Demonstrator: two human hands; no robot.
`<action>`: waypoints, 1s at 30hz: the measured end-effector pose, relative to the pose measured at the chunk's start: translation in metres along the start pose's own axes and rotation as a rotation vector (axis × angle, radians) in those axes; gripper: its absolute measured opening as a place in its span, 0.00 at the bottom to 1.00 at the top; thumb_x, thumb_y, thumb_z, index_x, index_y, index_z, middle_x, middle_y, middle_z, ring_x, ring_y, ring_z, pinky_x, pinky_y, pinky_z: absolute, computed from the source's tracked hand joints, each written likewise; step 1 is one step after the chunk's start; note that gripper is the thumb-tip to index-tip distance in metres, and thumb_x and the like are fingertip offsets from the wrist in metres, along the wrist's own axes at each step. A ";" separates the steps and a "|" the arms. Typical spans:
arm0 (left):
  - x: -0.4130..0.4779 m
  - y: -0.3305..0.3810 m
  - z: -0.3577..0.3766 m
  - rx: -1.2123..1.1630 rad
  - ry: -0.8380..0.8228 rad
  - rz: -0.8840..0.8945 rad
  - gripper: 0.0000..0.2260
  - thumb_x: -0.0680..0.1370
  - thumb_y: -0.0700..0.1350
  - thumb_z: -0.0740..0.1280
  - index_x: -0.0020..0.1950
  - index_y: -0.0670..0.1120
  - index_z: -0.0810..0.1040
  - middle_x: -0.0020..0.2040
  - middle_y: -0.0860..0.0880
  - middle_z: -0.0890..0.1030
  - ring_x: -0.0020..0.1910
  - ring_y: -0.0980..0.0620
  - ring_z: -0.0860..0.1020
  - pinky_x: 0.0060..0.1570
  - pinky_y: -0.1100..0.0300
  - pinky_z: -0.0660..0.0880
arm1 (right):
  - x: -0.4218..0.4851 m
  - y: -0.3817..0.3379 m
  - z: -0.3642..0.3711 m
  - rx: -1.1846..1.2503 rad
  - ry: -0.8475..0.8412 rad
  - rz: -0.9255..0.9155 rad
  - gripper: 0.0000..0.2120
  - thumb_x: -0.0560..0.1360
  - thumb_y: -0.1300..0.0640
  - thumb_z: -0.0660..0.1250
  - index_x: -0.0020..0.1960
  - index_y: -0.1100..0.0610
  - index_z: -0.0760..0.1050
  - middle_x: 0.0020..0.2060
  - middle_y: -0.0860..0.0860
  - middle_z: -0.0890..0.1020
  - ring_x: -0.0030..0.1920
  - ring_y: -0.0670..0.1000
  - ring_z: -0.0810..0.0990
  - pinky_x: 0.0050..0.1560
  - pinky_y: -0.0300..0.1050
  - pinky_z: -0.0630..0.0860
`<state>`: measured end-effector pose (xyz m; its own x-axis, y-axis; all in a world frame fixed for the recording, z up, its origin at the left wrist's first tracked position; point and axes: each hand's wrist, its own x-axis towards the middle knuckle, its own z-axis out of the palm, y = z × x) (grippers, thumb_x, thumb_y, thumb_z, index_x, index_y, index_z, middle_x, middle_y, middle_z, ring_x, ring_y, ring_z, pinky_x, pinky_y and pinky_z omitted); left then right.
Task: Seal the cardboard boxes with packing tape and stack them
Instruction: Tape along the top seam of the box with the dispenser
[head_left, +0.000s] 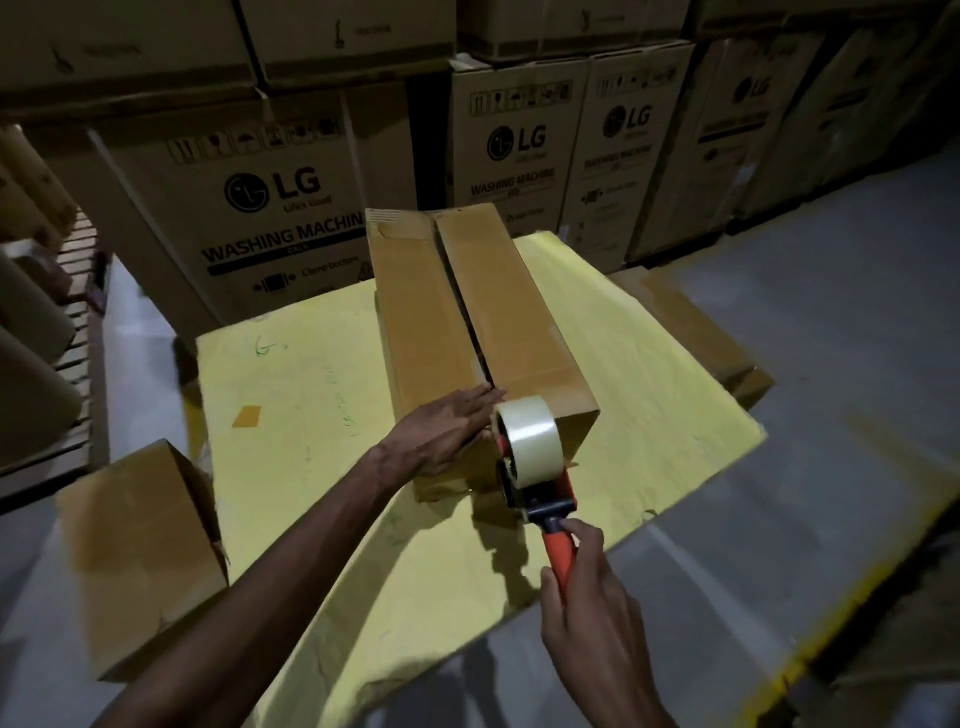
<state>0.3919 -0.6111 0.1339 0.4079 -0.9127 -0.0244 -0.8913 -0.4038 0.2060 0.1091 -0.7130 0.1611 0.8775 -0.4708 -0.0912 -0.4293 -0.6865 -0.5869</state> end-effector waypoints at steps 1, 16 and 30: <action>0.000 0.000 0.001 0.013 -0.017 0.012 0.27 0.88 0.57 0.47 0.86 0.49 0.50 0.85 0.48 0.51 0.84 0.50 0.50 0.81 0.54 0.50 | 0.006 0.010 0.013 0.055 0.001 0.051 0.23 0.82 0.49 0.63 0.69 0.41 0.52 0.51 0.44 0.76 0.47 0.54 0.82 0.43 0.47 0.76; 0.010 -0.006 0.003 -0.040 0.075 0.096 0.27 0.85 0.40 0.56 0.84 0.50 0.57 0.84 0.50 0.55 0.83 0.52 0.53 0.81 0.54 0.54 | 0.077 0.029 0.115 0.567 0.167 0.212 0.06 0.77 0.61 0.74 0.51 0.56 0.78 0.39 0.43 0.83 0.37 0.37 0.80 0.39 0.39 0.72; 0.037 -0.029 0.014 0.039 0.072 0.024 0.31 0.85 0.40 0.60 0.85 0.54 0.53 0.84 0.54 0.53 0.84 0.51 0.48 0.80 0.45 0.54 | 0.125 0.039 0.103 0.468 0.157 0.206 0.05 0.76 0.66 0.71 0.48 0.59 0.75 0.36 0.43 0.79 0.35 0.44 0.76 0.33 0.38 0.65</action>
<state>0.4303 -0.6344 0.1132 0.3982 -0.9159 0.0510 -0.9075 -0.3852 0.1677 0.2237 -0.7416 0.0437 0.7270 -0.6719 -0.1418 -0.4165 -0.2672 -0.8690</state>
